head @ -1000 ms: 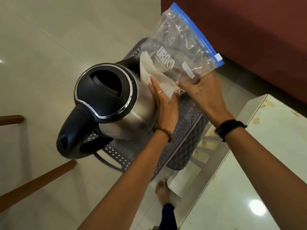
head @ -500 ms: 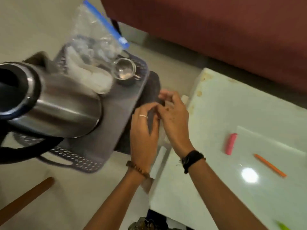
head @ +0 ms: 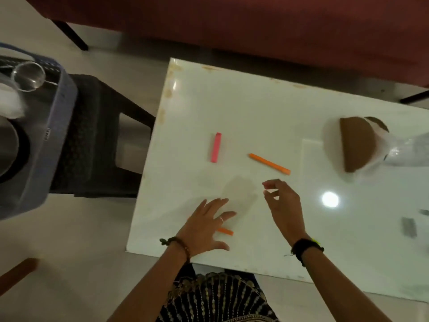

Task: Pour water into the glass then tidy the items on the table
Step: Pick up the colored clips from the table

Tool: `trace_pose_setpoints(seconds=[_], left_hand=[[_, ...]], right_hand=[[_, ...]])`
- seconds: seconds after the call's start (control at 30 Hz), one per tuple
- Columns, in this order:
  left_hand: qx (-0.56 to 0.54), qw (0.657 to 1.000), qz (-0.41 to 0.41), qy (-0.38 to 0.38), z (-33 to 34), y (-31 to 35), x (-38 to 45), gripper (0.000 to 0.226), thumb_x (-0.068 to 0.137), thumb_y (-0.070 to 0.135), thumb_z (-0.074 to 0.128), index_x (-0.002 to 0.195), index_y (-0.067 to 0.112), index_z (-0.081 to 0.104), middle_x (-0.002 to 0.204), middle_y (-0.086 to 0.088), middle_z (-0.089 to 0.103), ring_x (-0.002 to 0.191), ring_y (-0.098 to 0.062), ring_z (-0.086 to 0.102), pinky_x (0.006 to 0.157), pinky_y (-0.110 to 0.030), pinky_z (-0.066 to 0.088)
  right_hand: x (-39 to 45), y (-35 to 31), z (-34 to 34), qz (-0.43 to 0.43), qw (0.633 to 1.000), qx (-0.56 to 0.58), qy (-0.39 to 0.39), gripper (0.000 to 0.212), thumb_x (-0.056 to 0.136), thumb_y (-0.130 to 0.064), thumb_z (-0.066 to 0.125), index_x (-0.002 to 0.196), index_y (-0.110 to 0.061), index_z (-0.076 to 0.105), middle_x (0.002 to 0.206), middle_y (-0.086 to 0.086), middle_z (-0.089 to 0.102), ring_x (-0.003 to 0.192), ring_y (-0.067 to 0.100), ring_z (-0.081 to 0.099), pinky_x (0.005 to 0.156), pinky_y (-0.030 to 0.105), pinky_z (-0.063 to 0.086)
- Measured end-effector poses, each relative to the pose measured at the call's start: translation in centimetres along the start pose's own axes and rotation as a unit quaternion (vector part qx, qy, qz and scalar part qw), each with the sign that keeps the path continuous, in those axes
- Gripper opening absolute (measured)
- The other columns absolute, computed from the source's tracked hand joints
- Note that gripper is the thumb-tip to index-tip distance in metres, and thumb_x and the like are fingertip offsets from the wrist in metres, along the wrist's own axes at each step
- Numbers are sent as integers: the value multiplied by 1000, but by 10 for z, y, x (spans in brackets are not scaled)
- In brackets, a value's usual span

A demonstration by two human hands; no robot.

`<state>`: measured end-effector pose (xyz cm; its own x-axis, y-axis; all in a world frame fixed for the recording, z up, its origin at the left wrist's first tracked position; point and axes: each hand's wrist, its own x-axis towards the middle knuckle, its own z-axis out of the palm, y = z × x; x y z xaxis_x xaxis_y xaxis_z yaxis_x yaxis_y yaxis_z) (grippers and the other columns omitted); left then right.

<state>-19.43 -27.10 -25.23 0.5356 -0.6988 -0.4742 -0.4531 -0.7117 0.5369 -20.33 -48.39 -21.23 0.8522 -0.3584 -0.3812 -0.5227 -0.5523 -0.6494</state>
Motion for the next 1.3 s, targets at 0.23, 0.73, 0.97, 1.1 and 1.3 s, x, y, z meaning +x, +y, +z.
trace_pose_setpoints(seconds=[0.23, 0.73, 0.97, 1.1, 1.3], left_hand=[[88, 991, -10, 99, 17, 20, 9, 33, 52, 23, 89, 80, 28, 71, 113, -3, 68, 105, -21, 65, 89, -43, 53], [-645, 571, -309, 402, -61, 22, 10, 14, 83, 6, 64, 95, 12, 66, 81, -2, 67, 75, -15, 64, 63, -22, 54], [-614, 528, -310, 499, -145, -55, -85, 12, 81, 11, 66, 85, 22, 69, 66, 3, 68, 57, -9, 64, 46, -18, 51], [-512, 554, -319, 574, -192, -126, -145, 16, 80, 7, 66, 95, 13, 69, 73, -2, 66, 52, 1, 59, 50, -17, 51], [-336, 687, -357, 537, -222, -211, -180, 30, 79, 5, 65, 109, 12, 66, 101, -12, 72, 95, -24, 67, 86, -45, 54]], right_hand=[[55, 27, -20, -83, 987, -135, -15, 41, 91, -14, 54, 130, -17, 45, 128, 5, 46, 93, 23, 60, 73, 35, 50], [-1, -54, 23, 43, 980, 175, -87, 3, 79, -10, 70, 79, -10, 66, 75, 3, 66, 57, 6, 59, 50, 19, 46], [-36, -205, 106, -24, 939, 275, -203, 9, 78, -17, 72, 73, -22, 67, 62, -15, 67, 56, -6, 59, 49, 5, 40], [-39, -287, 166, -50, 929, 276, -241, 15, 75, -16, 74, 68, -22, 63, 58, -12, 61, 44, -6, 53, 45, 8, 37], [-30, -358, 241, -61, 971, 154, -171, 9, 75, -21, 70, 73, -22, 62, 74, 0, 69, 78, 20, 66, 70, 37, 53]])
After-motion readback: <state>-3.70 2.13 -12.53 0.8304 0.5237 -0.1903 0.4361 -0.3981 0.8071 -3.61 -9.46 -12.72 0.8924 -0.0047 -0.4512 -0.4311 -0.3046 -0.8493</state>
